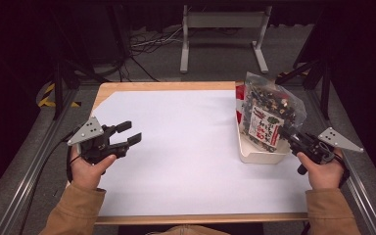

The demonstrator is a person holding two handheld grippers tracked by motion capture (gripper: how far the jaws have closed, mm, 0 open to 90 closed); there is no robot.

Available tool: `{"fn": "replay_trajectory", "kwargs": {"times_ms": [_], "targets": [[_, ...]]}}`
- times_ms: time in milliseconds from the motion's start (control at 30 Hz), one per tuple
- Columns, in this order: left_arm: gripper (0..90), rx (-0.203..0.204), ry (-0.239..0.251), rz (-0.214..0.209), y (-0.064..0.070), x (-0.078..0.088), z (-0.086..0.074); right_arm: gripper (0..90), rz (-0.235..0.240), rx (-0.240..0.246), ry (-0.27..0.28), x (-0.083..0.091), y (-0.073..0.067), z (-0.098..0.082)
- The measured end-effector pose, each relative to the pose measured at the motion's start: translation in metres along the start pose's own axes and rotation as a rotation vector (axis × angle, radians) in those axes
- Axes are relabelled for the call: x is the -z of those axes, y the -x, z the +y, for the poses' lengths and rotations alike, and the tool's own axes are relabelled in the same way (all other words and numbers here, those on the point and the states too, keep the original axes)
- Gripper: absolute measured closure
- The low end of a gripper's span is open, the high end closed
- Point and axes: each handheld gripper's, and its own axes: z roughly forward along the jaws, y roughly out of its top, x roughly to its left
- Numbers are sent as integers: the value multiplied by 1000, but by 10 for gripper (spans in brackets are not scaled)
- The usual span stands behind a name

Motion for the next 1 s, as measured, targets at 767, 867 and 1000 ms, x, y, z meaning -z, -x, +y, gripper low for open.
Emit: {"fn": "replay_trajectory", "kwargs": {"times_ms": [767, 867, 1000], "targets": [[423, 7, -3, 10, 0, 2, -3, 335, -107, -61, -30, 8, 10, 7], [420, 6, -3, 11, 0, 3, -3, 283, -118, -52, -25, 15, 7, 9], [415, 5, -1, 9, 3, 4, -2, 278, -135, -22, -37, 29, 1, 13]]}}
